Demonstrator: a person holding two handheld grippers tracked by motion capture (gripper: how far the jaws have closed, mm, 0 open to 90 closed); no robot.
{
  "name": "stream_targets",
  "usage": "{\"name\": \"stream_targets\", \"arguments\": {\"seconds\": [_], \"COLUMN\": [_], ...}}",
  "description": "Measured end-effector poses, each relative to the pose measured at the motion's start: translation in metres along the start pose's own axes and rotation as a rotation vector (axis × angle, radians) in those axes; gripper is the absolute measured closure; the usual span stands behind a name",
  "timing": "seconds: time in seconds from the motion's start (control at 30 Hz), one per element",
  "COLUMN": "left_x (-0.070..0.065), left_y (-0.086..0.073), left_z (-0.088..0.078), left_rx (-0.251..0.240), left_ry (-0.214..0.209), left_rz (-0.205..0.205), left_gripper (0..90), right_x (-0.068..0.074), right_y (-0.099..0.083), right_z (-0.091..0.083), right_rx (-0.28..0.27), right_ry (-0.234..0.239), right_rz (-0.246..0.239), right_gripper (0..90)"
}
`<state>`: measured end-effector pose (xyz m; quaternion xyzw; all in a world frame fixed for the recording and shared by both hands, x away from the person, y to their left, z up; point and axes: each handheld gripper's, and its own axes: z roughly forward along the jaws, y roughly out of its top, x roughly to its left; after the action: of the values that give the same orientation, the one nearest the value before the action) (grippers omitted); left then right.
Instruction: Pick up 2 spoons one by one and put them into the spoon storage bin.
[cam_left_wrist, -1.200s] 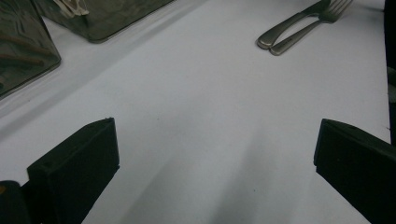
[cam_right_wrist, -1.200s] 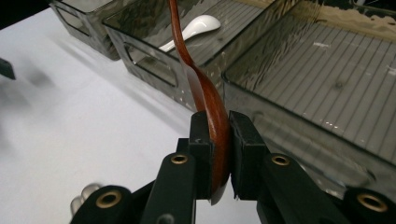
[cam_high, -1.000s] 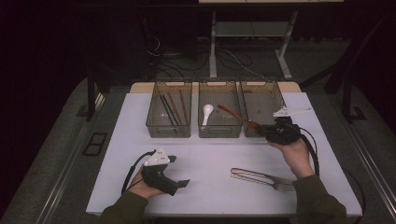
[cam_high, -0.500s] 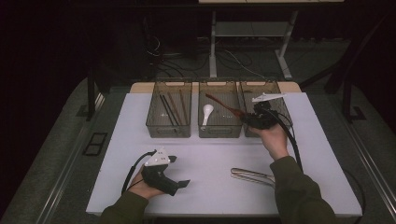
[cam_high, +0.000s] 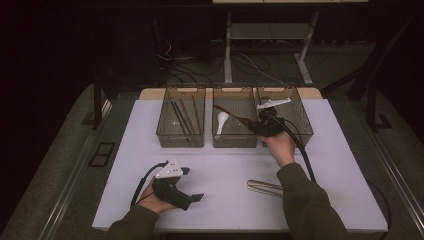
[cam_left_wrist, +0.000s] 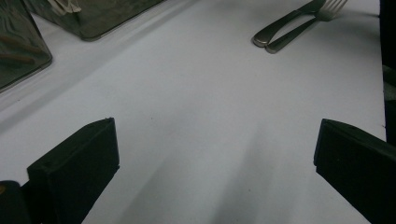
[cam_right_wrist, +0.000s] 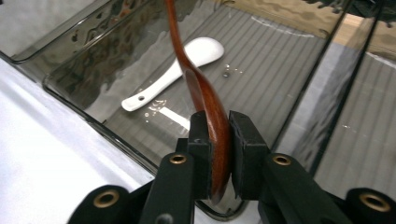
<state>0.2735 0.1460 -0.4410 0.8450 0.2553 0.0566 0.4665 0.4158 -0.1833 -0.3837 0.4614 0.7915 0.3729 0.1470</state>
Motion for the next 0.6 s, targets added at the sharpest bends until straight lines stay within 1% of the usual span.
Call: {"name": "stream_targets", "arguments": {"seconds": [0.07,0.13,0.17,0.2,0.33,0.43,0.5,0.57,0.6], "left_x": [0.0,0.0,0.0,-0.001,0.0,0.0,0.0,0.0,0.0], "left_y": [0.0,0.0,0.0,0.0,0.0,0.0,0.0,0.0,0.0], "left_z": [0.0,0.001,0.001,0.001,0.001,0.001,0.001,0.001,0.001], "left_rx": [-0.001,-0.002,-0.004,-0.006,0.004,0.004,0.004,0.005,0.005], "left_ry": [0.0,-0.001,-0.003,-0.004,-0.004,-0.005,-0.005,-0.003,-0.003], "left_rz": [-0.004,-0.007,-0.007,-0.009,-0.003,-0.002,-0.003,-0.006,-0.007], "left_gripper": [0.0,0.0,0.0,0.0,0.0,0.0,0.0,0.0,0.0], "right_x": [0.0,0.0,0.0,0.0,0.0,-0.001,-0.002,-0.003,-0.003], "right_y": [0.0,0.0,0.0,0.0,0.001,0.0,-0.001,-0.002,-0.002], "right_z": [0.0,-0.001,-0.002,-0.003,-0.007,-0.011,-0.014,-0.018,-0.019], "right_rx": [-0.012,-0.026,-0.03,-0.035,-0.055,-0.065,-0.071,-0.077,-0.08], "right_ry": [0.019,0.008,0.012,0.011,0.016,0.053,0.06,0.079,0.079], "right_rz": [0.004,-0.002,0.008,0.007,-0.004,0.004,-0.002,-0.012,-0.032], "right_gripper": [64.4,59.9,57.5,55.5,50.1,46.6,44.6,42.6,41.0]}}
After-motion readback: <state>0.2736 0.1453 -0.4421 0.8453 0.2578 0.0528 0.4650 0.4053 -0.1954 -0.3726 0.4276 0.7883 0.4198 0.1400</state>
